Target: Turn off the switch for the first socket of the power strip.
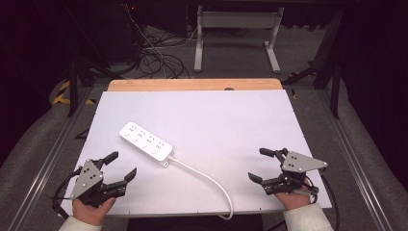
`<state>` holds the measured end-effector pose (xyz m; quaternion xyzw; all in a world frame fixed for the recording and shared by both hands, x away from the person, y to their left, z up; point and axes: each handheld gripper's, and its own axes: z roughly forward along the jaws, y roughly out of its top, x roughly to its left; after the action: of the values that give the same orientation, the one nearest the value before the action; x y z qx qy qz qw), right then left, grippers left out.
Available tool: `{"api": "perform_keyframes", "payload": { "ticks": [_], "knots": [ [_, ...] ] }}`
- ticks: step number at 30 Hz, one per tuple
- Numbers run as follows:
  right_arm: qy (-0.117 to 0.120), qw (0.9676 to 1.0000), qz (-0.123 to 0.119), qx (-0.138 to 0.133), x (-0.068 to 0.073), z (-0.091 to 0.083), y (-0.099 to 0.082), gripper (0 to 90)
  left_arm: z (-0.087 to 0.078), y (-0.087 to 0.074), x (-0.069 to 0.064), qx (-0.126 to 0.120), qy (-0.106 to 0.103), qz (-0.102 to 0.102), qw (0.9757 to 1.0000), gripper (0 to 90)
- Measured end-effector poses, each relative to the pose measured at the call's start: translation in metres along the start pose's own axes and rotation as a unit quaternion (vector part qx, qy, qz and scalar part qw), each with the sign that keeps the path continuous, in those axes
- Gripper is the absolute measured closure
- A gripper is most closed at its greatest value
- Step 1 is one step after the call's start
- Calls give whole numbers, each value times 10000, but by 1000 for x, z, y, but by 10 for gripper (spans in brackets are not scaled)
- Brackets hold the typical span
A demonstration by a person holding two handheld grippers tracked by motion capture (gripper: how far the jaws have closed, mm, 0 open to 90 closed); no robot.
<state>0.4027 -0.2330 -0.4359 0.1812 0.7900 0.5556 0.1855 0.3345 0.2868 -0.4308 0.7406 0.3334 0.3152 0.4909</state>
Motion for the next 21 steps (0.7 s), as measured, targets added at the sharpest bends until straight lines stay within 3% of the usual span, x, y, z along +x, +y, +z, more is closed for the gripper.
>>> {"api": "perform_keyframes", "payload": {
  "ticks": [9,16,21],
  "knots": [
    [3,10000,-22,42,0,0,0,165,0,1,-1,4,29,4,10000,230],
    [-7,10000,-35,35,0,-1,0,185,-1,3,-5,165,95,149,9997,278],
    [24,10000,-31,47,2,0,1,188,-2,6,-3,160,-66,-79,9998,268]
  ]
}}
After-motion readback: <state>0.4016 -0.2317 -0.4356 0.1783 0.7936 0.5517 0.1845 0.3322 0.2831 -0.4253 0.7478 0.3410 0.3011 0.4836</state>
